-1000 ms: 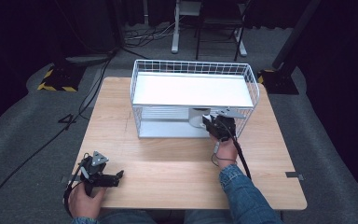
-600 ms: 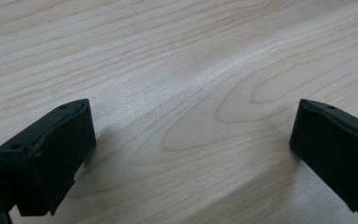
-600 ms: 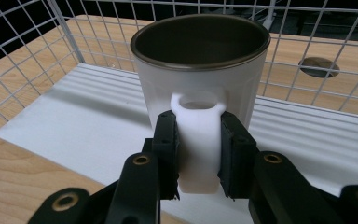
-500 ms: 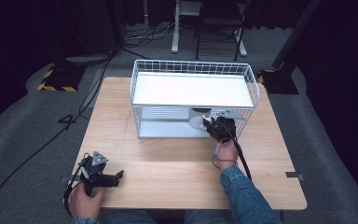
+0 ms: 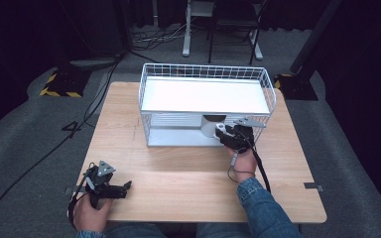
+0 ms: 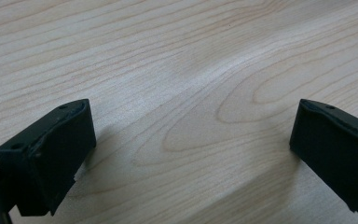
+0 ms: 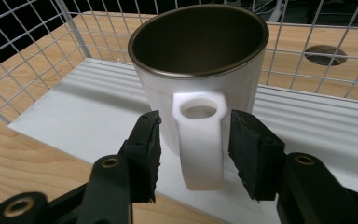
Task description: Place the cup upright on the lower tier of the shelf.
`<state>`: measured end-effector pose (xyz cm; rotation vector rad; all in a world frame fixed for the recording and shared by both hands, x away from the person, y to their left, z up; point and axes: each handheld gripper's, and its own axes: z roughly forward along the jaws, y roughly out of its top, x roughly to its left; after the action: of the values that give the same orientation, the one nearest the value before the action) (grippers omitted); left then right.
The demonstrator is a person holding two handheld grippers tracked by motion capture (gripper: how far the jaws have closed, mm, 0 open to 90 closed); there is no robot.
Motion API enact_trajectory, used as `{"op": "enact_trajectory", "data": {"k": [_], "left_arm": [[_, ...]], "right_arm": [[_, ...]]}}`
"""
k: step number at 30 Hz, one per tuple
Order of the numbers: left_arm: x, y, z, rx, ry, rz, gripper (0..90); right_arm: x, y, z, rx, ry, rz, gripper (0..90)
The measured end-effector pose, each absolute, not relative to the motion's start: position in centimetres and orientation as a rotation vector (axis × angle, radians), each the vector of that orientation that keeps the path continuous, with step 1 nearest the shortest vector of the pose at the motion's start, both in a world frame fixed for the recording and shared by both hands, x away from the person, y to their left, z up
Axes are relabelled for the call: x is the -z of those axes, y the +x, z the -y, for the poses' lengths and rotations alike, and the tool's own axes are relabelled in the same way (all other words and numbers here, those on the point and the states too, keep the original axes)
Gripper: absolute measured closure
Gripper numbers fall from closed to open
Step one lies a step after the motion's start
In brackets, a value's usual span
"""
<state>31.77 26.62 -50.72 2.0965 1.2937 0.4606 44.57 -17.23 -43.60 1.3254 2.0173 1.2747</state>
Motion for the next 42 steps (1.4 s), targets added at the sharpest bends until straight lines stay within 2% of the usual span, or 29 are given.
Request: {"op": "enact_trajectory", "data": {"k": [22, 40, 42], "left_arm": [[50.7, 31.8, -26.6, -0.461, 2.096, -1.294, 0.5], [50.7, 31.8, -26.6, -0.463, 2.095, -1.293, 0.5], [50.7, 31.8, -26.6, -0.463, 2.096, -1.293, 0.5]], "right_arm": [[40.6, 39.2, 20.3, -1.263, 1.171, -2.068, 42.1], [41.0, 36.0, 24.6, -1.197, 1.137, -2.135, 35.1], [41.2, 35.6, 25.3, -1.195, 1.166, -2.149, 32.0]]}}
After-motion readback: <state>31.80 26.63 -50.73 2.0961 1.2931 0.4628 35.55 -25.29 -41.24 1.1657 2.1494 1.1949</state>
